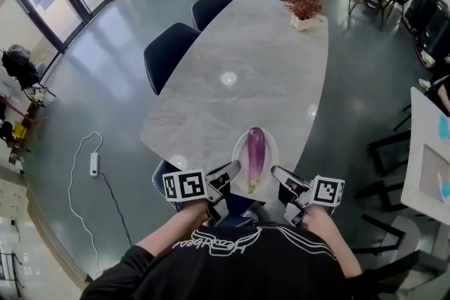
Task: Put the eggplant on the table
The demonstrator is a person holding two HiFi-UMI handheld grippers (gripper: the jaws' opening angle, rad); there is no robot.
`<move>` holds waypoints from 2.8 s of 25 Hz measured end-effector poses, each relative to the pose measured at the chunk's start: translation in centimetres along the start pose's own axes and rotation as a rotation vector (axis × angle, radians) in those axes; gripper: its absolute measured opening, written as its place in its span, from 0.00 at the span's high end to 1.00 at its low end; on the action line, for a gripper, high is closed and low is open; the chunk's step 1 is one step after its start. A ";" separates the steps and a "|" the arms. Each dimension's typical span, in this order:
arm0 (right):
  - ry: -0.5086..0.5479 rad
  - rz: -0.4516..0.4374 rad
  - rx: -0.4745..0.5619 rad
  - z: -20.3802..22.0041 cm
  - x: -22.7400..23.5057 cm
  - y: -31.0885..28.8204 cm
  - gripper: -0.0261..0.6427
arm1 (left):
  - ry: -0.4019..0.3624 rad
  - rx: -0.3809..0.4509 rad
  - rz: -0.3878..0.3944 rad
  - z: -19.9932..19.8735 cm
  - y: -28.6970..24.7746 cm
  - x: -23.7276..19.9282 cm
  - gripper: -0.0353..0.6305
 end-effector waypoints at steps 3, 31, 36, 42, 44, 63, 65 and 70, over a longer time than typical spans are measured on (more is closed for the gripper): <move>0.023 -0.001 -0.016 -1.7 0.0 -0.7 0.93 | -0.004 0.030 -0.004 -1.4 -0.8 0.1 0.91; 0.066 0.151 -0.096 -8.4 7.6 -7.2 0.93 | 0.051 0.065 -0.100 -8.1 -7.2 -6.7 0.91; 0.039 0.207 -0.121 -8.0 10.9 -8.2 0.93 | 0.077 0.045 -0.142 -7.9 -8.5 -9.7 0.91; 0.037 0.260 -0.155 -7.2 13.2 -10.0 0.93 | 0.139 0.037 -0.192 -7.6 -8.8 -13.1 0.90; 0.029 0.272 -0.160 -7.0 13.8 -10.6 0.93 | 0.140 0.042 -0.198 -7.9 -8.9 -14.1 0.91; 0.036 0.457 -0.246 -6.6 17.3 -12.4 0.93 | 0.250 0.045 -0.304 -6.7 -10.3 -18.8 0.90; 0.049 0.475 -0.265 -6.4 17.5 -12.3 0.93 | 0.244 0.041 -0.321 -6.6 -10.3 -18.8 0.90; 0.067 0.532 -0.280 -6.4 17.8 -12.5 0.93 | 0.218 0.025 -0.352 -6.7 -10.4 -18.8 0.90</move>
Point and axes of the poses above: the fingertips, and each gripper's own axes: y backward along the fingers, x to its right, z out of its underside, the point moved 1 cm from there along y, backward along the fingers, and after that the axes turned 1 degree about z, right-handed, at the moved point
